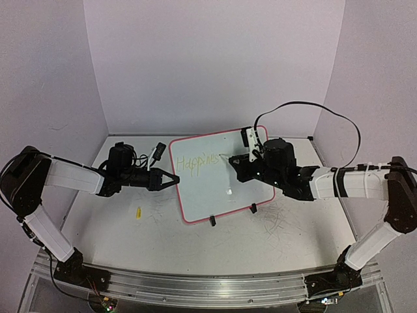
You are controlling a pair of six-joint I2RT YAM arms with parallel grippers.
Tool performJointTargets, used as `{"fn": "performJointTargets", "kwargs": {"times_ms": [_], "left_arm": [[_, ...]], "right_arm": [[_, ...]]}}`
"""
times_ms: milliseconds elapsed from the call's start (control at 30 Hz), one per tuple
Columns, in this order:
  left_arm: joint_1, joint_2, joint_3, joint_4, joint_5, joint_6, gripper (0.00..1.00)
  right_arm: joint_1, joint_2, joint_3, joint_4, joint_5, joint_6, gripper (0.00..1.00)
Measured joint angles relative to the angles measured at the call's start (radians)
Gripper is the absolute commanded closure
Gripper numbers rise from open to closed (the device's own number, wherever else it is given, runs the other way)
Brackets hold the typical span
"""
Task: Write a sentence on the whiteboard
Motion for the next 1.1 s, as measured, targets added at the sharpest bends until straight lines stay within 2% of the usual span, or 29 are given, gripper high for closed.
{"fn": "performJointTargets", "kwargs": {"times_ms": [1100], "left_arm": [[0.000,0.000,0.000,-0.001,0.000,0.000,1.00]], "right_arm": [[0.007,-0.027,-0.046,-0.014,0.049,0.020,1.00]]}}
